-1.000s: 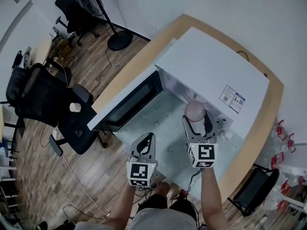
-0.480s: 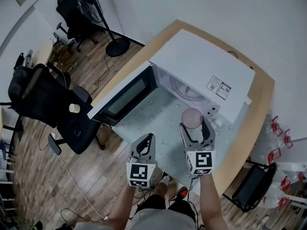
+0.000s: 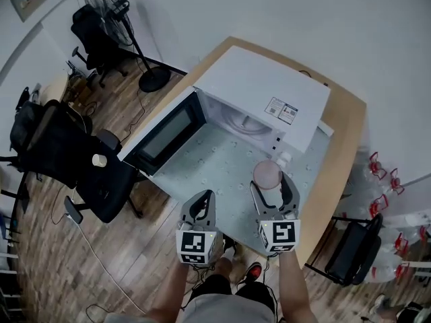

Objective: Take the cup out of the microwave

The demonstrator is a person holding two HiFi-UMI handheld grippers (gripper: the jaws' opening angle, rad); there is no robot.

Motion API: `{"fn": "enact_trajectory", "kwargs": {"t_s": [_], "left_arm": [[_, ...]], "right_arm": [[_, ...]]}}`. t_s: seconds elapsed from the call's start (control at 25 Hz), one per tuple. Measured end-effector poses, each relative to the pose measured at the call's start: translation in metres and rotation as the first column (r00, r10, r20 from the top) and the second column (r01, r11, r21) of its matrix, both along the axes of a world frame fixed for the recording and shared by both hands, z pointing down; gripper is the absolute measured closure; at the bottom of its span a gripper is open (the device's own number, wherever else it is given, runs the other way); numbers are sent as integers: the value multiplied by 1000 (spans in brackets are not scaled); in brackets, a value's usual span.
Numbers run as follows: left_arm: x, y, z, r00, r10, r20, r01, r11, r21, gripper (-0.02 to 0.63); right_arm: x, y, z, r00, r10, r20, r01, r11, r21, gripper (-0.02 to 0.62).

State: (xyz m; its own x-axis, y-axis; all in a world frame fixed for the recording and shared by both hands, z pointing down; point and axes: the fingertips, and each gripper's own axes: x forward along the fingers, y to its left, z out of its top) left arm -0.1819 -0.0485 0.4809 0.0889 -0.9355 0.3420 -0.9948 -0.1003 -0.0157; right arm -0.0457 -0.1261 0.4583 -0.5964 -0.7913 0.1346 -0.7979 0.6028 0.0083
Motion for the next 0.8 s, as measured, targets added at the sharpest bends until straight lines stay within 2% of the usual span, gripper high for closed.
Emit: {"fn": "enact_trajectory", "kwargs": {"t_s": [0.16,0.8], "left_arm": [[18,9,-4,1000,24,2,-24,1000,19,581],[102,29,5,988,153,-7,-153,988,2,581]], "right_arm": [[21,18,-4,1000,24,5,-24,1000,13,256],[115,66,16,988,152,-8,-152,988,-4,256]]}}
